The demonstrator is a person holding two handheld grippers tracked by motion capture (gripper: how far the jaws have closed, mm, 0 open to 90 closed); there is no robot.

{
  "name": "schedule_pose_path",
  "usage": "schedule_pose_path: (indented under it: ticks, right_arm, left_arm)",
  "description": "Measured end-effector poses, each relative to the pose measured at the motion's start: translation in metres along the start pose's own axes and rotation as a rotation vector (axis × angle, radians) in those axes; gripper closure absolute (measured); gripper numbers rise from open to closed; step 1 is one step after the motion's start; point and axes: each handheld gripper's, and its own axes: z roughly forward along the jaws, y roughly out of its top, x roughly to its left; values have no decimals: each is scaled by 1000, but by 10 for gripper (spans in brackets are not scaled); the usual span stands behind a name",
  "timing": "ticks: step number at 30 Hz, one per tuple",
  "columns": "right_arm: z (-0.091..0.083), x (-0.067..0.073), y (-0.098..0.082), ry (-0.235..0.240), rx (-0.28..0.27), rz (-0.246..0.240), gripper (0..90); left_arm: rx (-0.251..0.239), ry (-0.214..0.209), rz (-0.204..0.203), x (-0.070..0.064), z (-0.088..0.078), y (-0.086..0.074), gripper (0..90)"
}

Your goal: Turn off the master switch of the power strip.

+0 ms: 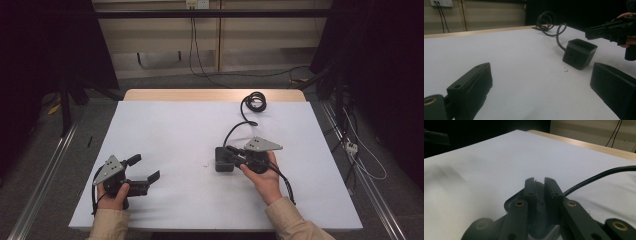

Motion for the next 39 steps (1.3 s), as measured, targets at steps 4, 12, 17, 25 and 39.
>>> schedule_pose_path:
  ticks: [4,12,17,25,39]
  right_arm:
    - [0,0,0,4,4,-1,831]
    - [1,1,-1,15,16,-2,852]
    - [1,2,-1,23,21,1,866]
    - [2,3,-2,28,29,-8,887]
    - [2,4,-3,39,40,-17,900]
  left_arm:
    - [2,1,3,0,0,0,38]
    - [1,1,2,0,0,0,38]
    - [-1,2,1,0,0,0,38]
    - [-4,1,1,0,0,0,38]
    - [-4,2,1,0,0,0,38]
